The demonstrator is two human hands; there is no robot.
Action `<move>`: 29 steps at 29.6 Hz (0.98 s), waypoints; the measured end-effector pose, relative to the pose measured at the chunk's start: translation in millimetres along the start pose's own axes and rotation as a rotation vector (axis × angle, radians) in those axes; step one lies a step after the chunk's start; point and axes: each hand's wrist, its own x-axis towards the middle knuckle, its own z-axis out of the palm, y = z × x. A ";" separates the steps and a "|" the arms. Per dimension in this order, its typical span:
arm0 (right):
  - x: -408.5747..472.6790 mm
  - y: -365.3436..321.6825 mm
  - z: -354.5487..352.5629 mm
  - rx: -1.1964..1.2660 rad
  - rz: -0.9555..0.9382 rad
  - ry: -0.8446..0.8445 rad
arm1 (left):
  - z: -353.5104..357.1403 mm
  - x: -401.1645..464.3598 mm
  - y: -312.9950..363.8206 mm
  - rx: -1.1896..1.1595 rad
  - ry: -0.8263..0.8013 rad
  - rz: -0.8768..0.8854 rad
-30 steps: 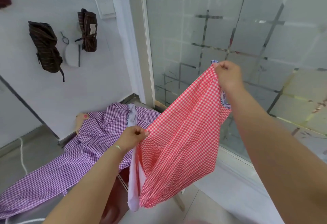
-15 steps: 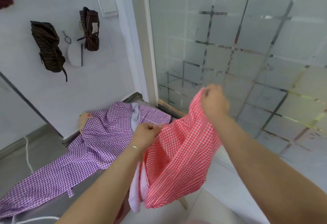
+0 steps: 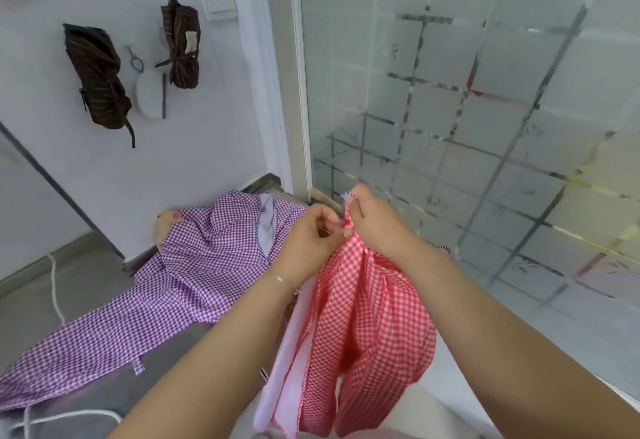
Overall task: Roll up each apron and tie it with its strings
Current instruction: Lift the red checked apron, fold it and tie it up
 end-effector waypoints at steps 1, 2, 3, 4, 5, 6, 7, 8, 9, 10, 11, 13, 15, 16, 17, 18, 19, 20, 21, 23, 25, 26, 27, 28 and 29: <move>0.3 -1.2 -4.5 0.000 -0.006 0.017 | -3.0 -2.7 -3.7 0.076 0.003 0.053; 0.6 -2.3 -9.2 -0.001 -0.021 0.040 | -5.8 -6.3 -9.1 0.147 0.004 0.092; -0.1 -4.3 -14.8 -0.007 -0.039 0.060 | -7.6 -10.9 -15.1 0.189 -0.003 0.127; -1.4 -7.2 -20.8 -0.015 -0.058 0.074 | -7.6 -15.9 -21.3 0.210 -0.012 0.156; -2.8 -10.2 -26.8 -0.018 -0.074 0.085 | -5.8 -20.1 -27.2 0.219 -0.016 0.179; -3.5 -12.6 -31.9 -0.018 -0.092 0.098 | -2.4 -23.4 -32.9 0.236 -0.015 0.196; -4.0 -16.0 -36.4 -0.018 -0.107 0.107 | 1.0 -24.7 -38.0 0.271 -0.010 0.214; -6.0 -19.0 -40.8 -0.025 -0.120 0.112 | 6.0 -26.4 -42.2 0.313 0.008 0.230; -5.9 -21.9 -44.5 -0.030 -0.132 0.118 | 9.8 -26.1 -45.7 0.350 0.042 0.239; -6.0 -24.1 -47.8 -0.037 -0.142 0.126 | 13.2 -25.3 -48.4 0.374 0.076 0.234; -7.1 -26.0 -51.4 -0.051 -0.148 0.134 | 16.2 -24.9 -48.6 0.384 0.107 0.232; -9.3 -28.2 -58.0 -0.082 -0.149 0.155 | 21.8 -23.3 -47.7 0.418 0.139 0.247; -11.4 -28.9 -64.6 -0.124 -0.147 0.178 | 26.8 -22.6 -46.5 0.511 0.147 0.284; -11.9 -28.9 -67.0 -0.143 -0.148 0.188 | 28.7 -21.3 -47.5 0.572 0.134 0.290; -13.1 -28.9 -69.5 -0.159 -0.149 0.200 | 30.4 -20.3 -48.2 0.625 0.103 0.277; -13.9 -28.9 -72.2 -0.168 -0.148 0.214 | 32.1 -19.1 -48.9 0.670 0.050 0.243; -14.3 -29.1 -74.3 -0.176 -0.145 0.227 | 34.3 -18.6 -49.6 0.719 -0.007 0.206; -15.4 -29.4 -77.3 -0.186 -0.141 0.239 | 37.7 -19.3 -48.6 0.776 -0.053 0.181; -15.9 -29.8 -80.2 -0.197 -0.136 0.250 | 40.4 -19.6 -48.7 0.840 -0.079 0.161; -15.4 -30.3 -85.5 -0.214 -0.127 0.278 | 43.3 -19.8 -49.7 0.947 -0.114 0.106; -16.3 -29.1 -91.0 -0.216 -0.112 0.303 | 43.9 -21.6 -52.0 0.972 -0.175 0.004; -15.6 -28.8 -92.8 -0.209 -0.104 0.312 | 42.2 -21.9 -54.6 0.898 -0.192 -0.061; -15.3 -27.8 -94.6 -0.198 -0.096 0.319 | 40.6 -22.9 -56.1 0.777 -0.182 -0.112; -15.2 -27.0 -95.8 -0.183 -0.088 0.325 | 38.7 -23.9 -58.6 0.657 -0.136 -0.142; -15.0 -26.1 -96.8 -0.163 -0.080 0.331 | 36.5 -24.7 -60.3 0.569 -0.055 -0.152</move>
